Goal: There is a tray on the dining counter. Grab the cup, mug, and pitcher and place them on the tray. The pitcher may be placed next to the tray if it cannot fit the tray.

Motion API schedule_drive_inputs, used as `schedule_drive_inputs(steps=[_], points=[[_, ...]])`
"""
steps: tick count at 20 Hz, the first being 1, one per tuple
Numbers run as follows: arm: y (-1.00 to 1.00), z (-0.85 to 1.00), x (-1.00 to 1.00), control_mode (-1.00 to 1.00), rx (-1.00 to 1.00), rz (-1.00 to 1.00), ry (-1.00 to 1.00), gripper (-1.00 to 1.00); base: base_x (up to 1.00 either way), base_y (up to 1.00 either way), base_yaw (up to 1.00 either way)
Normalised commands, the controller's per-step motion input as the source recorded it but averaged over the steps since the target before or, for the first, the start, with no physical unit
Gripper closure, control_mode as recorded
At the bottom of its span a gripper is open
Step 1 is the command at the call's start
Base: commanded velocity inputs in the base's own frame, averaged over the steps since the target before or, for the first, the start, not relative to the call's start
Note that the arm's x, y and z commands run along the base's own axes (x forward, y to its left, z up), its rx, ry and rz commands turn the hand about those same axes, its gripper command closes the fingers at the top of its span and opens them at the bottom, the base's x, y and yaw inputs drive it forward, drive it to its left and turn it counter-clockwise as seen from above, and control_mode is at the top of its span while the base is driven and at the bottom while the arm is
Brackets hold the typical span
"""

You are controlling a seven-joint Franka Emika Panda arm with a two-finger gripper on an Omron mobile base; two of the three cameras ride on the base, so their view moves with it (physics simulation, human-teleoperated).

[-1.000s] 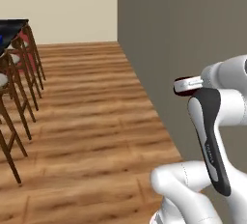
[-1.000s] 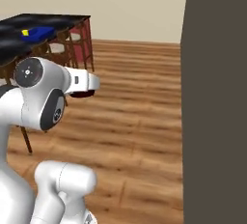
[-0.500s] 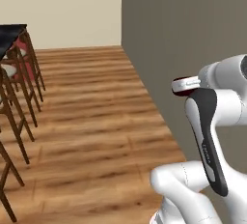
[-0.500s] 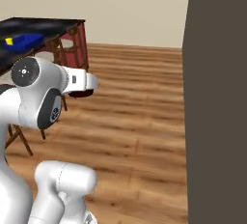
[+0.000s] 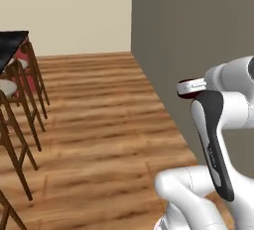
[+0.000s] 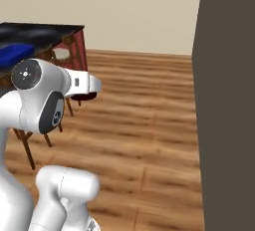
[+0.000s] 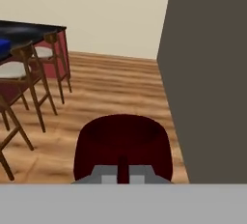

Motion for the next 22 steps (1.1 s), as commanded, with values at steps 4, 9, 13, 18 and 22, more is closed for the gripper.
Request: schedule_drive_inputs(steps=[4, 9, 13, 18, 22], points=[[0.0, 0.0, 0.0, 1.0, 0.0, 0.0, 0.0, 1.0, 1.0, 0.39, 0.0], [0.0, 0.0, 0.0, 1.0, 0.0, 0.0, 0.0, 1.0, 1.0, 0.08, 0.04], [0.0, 0.0, 0.0, 1.0, 0.0, 0.0, 0.0, 1.0, 1.0, 0.0, 0.12], [0.0, 0.0, 0.0, 1.0, 0.0, 0.0, 0.0, 1.0, 1.0, 0.0, 0.17], [0.0, 0.0, 0.0, 1.0, 0.0, 0.0, 0.0, 1.0, 1.0, 0.0, 0.27]])
